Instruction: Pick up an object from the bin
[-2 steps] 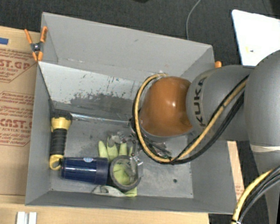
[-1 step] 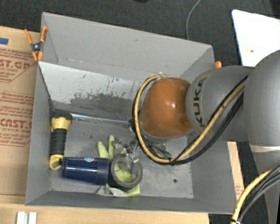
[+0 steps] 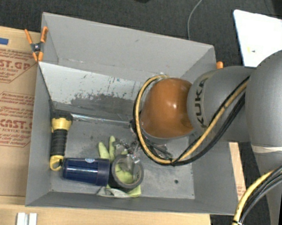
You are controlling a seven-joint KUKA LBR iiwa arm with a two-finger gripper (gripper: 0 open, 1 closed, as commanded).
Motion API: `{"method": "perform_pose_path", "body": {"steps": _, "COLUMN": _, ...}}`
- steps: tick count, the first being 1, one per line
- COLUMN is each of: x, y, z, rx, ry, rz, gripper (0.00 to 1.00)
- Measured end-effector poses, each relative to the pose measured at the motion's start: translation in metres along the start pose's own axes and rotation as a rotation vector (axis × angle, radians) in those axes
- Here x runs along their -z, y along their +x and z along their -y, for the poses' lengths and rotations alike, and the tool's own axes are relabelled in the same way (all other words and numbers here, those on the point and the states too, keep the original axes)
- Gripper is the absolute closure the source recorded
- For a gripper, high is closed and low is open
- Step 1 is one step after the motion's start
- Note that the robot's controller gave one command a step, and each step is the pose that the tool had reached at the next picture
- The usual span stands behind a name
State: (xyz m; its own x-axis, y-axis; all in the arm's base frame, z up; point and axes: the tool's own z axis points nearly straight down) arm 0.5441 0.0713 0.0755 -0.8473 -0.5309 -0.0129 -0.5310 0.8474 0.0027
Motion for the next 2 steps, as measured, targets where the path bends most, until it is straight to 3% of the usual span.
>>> {"method": "perform_pose_path", "body": {"steps": 1, "x": 0.023, "y": -0.001, "z": 0.001, "rx": -0.02, "ry": -0.002, "rz": -0.002, "gripper": 1.0}}
{"method": "perform_pose_path", "body": {"steps": 2, "x": 0.088, "y": 0.003, "z": 0.0, "rx": -0.025, "ry": -0.004, "rz": -0.006, "gripper": 1.0}}
